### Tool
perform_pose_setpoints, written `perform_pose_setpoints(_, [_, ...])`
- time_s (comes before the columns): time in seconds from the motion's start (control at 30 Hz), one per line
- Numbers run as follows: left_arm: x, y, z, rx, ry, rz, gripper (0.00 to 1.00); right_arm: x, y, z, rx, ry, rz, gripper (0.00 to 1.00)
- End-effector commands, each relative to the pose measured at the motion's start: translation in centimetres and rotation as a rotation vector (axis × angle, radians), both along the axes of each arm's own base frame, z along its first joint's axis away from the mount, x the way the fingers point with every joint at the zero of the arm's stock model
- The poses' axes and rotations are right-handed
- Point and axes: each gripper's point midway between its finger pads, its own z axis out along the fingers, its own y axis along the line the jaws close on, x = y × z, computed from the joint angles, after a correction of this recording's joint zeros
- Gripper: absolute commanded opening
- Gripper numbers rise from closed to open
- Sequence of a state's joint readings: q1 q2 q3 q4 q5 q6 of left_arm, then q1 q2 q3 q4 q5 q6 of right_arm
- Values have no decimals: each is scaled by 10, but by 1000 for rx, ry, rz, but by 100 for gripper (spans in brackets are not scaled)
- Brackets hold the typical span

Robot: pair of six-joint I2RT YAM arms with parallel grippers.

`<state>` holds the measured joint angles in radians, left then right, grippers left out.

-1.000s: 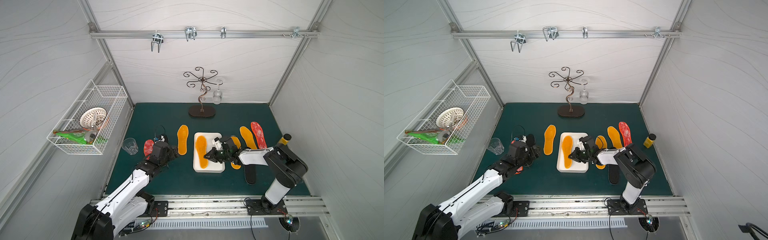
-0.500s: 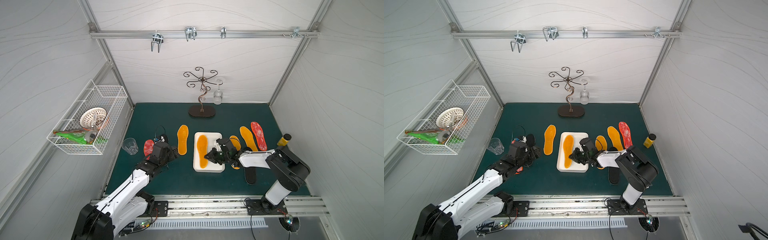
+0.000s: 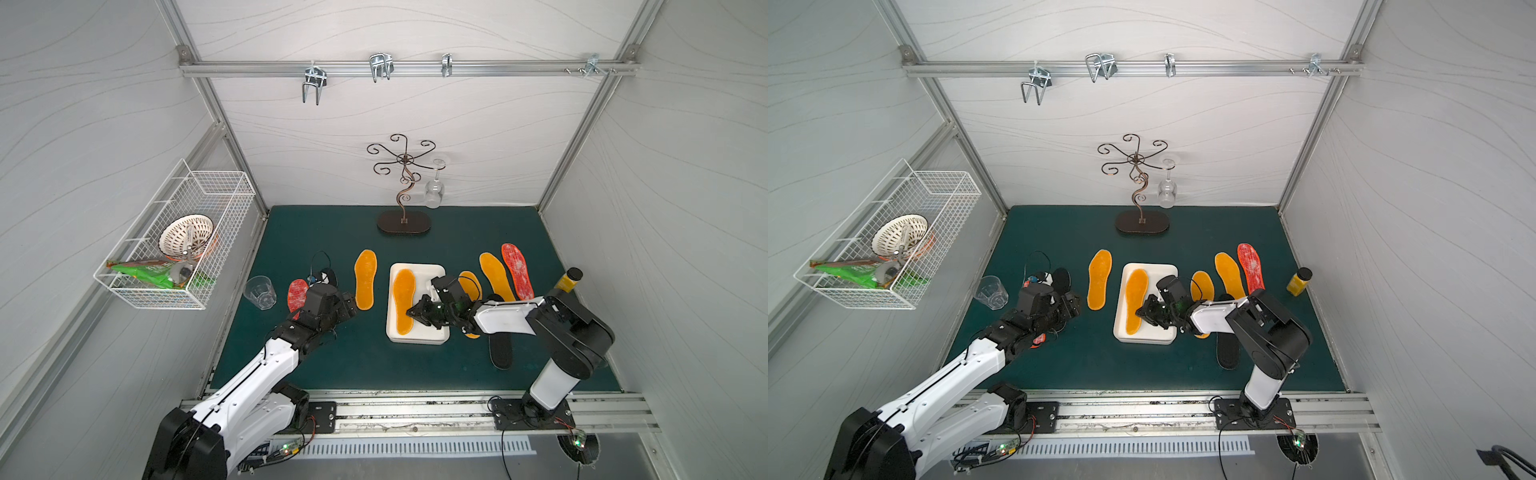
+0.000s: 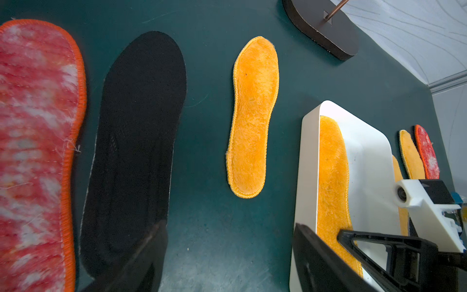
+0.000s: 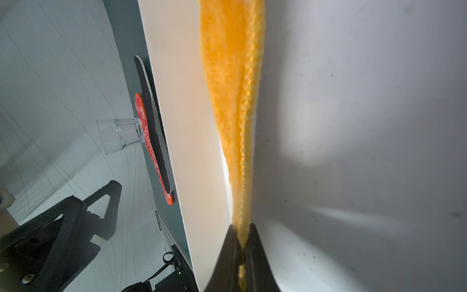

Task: Put the insoles into the storage box
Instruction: Place the insole in the storage box.

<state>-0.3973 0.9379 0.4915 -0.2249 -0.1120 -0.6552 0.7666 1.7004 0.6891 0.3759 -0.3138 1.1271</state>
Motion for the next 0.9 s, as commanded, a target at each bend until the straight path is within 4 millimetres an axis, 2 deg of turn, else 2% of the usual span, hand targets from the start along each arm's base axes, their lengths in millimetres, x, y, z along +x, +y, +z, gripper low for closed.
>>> perform_pose_setpoints(0.0, [7,0,18,-12,-52,14,83,5,15,11,64,-5,9,0])
perform_pose_setpoints(0.1, [7,0,18,-15,-53,15,83,4,19,11,77,6,14,3])
perform_pose_setpoints(0.2, [7,1,18,-12,-51,14,83,2,20,8,69,17,20,23])
perform_pose_setpoints(0.3, [7,1,18,-8,-49,16,83,-1,20,5,42,12,35,36])
perform_pose_setpoints(0.57, [7,2,17,0,-44,18,83,-7,18,29,-40,-68,115,45])
perform_pose_setpoints(0.87, [8,-1,15,-5,-32,11,83,-23,22,24,-121,-8,261,57])
